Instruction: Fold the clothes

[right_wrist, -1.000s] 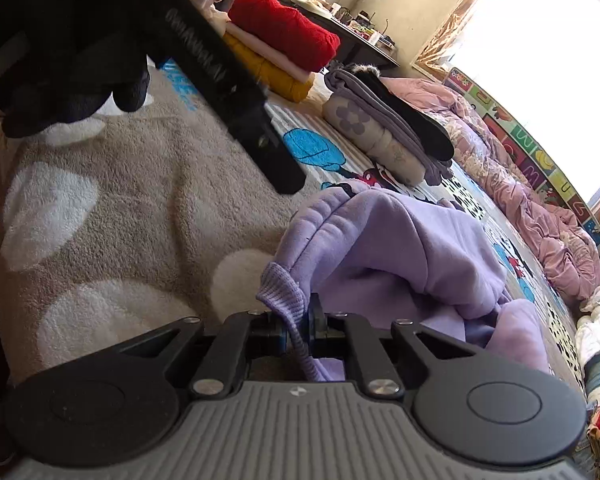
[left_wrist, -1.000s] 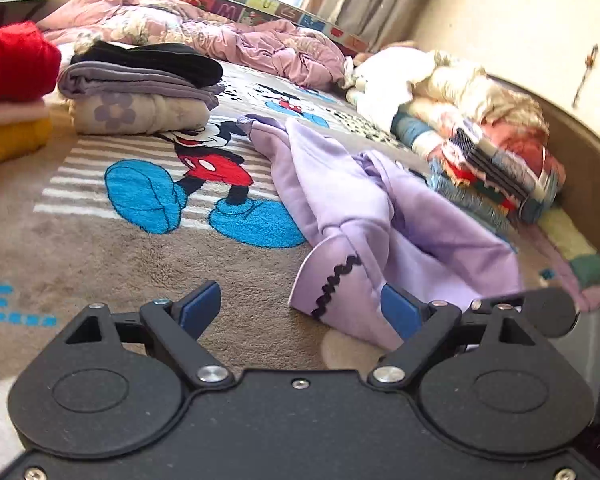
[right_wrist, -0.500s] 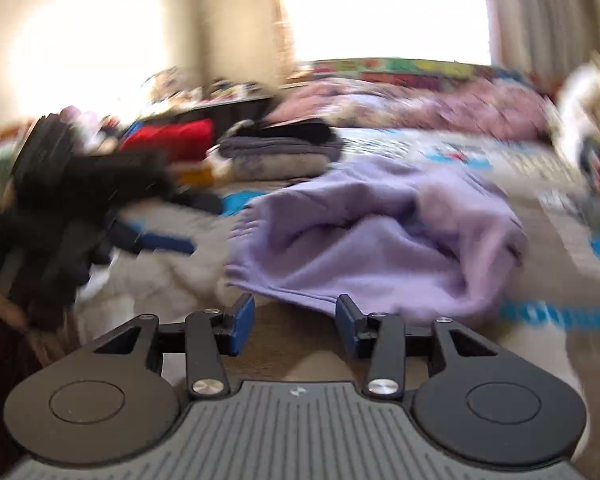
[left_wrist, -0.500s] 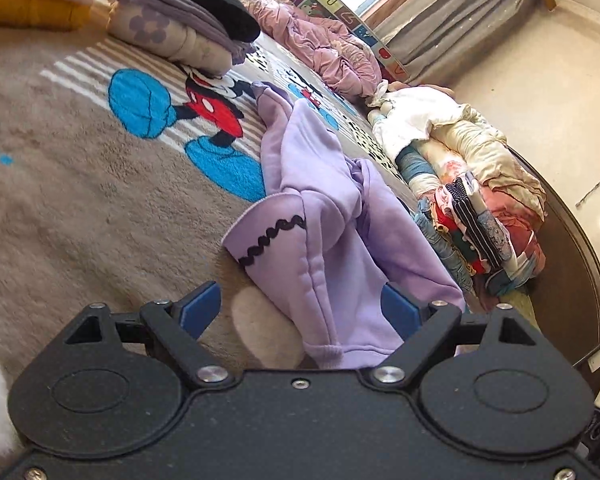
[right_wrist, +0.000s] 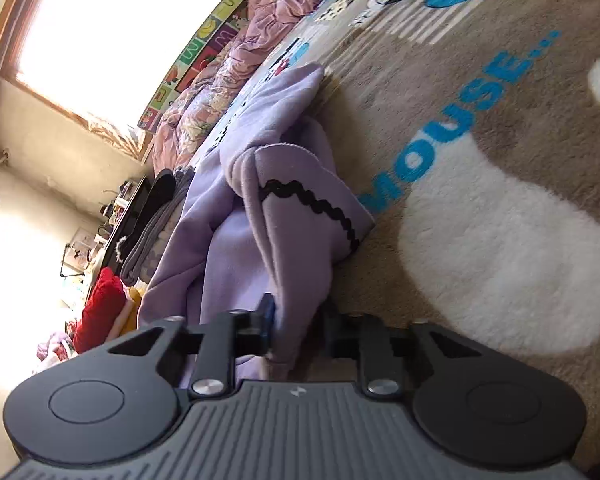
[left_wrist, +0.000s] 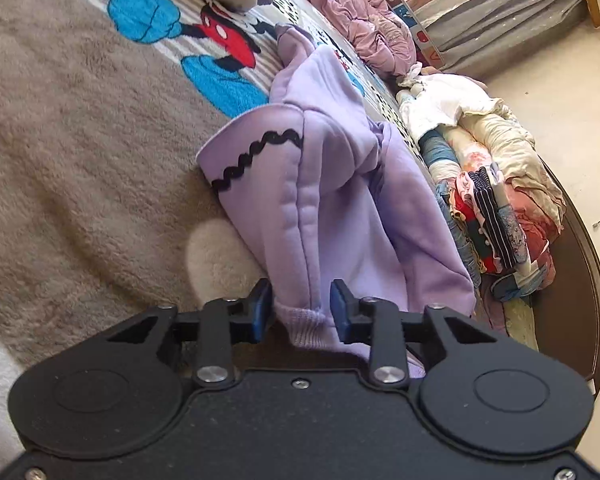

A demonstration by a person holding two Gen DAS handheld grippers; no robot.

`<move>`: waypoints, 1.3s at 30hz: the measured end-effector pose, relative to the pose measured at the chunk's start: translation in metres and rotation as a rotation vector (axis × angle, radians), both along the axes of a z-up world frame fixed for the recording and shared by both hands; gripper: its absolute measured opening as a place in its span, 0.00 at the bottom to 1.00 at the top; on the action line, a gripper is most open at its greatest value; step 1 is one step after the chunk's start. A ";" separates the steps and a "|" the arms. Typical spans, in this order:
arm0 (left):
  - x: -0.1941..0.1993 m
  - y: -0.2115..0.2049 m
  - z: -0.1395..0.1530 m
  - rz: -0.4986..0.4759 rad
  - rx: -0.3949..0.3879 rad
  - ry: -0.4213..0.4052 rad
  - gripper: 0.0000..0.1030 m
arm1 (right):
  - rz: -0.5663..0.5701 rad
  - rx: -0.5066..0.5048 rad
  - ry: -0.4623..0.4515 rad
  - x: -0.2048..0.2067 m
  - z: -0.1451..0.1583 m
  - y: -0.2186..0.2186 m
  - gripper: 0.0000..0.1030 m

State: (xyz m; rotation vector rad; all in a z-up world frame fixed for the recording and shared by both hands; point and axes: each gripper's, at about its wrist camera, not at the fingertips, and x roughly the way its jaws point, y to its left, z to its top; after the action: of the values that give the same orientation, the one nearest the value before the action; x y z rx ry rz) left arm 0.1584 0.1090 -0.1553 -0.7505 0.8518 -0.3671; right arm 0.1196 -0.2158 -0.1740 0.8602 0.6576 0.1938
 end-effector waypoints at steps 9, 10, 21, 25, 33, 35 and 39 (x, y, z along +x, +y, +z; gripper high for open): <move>-0.023 0.005 0.003 0.041 0.021 -0.030 0.26 | 0.006 0.029 -0.016 -0.017 -0.010 -0.014 0.13; -0.026 0.002 0.007 0.064 0.064 -0.052 0.36 | 0.008 0.026 -0.018 -0.017 -0.007 -0.014 0.13; -0.019 -0.006 -0.001 0.104 0.047 -0.078 0.12 | 0.026 -0.036 -0.011 -0.013 -0.006 -0.010 0.17; -0.025 -0.003 -0.005 0.126 0.015 -0.070 0.08 | 0.041 -0.068 -0.051 -0.016 -0.004 -0.008 0.13; -0.053 -0.018 0.007 0.085 0.055 -0.105 0.07 | 0.032 -0.075 -0.094 -0.027 0.006 -0.021 0.12; -0.059 -0.021 0.003 0.075 0.065 -0.093 0.07 | 0.024 -0.064 -0.079 -0.029 0.003 -0.028 0.12; -0.070 -0.026 -0.003 0.058 0.087 -0.071 0.07 | 0.025 -0.065 -0.042 -0.039 -0.003 -0.034 0.12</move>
State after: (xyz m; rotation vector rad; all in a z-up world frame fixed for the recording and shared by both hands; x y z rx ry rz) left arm 0.0882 0.0829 -0.1586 -0.6765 0.7729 -0.3020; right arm 0.0809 -0.2499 -0.1771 0.7844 0.6325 0.2111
